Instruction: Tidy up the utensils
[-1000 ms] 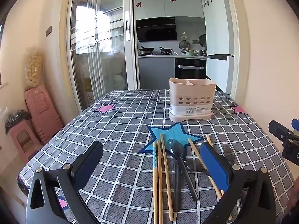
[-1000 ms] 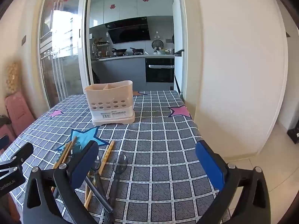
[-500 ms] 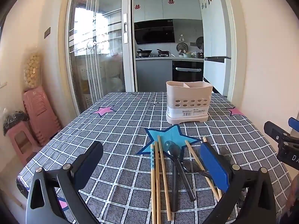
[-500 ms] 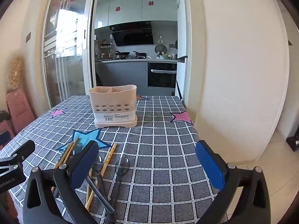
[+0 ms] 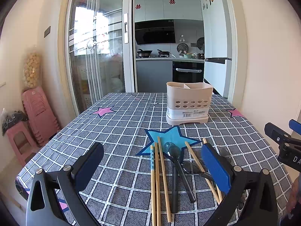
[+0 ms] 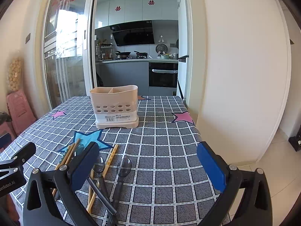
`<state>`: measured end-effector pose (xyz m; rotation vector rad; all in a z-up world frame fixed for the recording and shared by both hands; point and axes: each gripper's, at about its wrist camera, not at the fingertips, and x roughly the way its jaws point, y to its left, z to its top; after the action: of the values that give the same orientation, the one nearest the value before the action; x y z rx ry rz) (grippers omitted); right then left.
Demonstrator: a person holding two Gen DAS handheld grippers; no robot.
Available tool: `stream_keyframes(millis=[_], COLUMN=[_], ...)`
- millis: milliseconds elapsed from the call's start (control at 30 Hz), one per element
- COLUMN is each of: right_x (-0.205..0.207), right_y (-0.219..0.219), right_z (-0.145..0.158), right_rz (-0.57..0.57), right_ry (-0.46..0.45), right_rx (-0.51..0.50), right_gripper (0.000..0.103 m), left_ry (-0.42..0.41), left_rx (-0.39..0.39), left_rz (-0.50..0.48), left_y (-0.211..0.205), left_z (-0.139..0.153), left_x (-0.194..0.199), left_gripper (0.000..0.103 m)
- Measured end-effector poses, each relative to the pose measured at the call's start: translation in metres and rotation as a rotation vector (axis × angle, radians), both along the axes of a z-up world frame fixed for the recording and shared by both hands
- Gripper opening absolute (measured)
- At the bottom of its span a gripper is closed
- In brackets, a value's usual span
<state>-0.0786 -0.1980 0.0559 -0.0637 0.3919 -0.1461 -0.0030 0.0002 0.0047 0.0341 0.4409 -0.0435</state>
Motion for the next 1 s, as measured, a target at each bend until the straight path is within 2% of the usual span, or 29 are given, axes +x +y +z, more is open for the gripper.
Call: stream_keyframes(millis=[1000], right_x=[-0.0037], right_y=[0.0058], right_z=[-0.0029], right_rz=[0.001], right_ry=[-0.006], right_rx=[-0.006], right_gripper=[0.103], left_ry=[-0.003], left_rx=[0.0], left_rz=[-0.001], left_y=[0.0005], left_z=[-0.0002], left_x=[-0.0011], left_gripper=[0.103])
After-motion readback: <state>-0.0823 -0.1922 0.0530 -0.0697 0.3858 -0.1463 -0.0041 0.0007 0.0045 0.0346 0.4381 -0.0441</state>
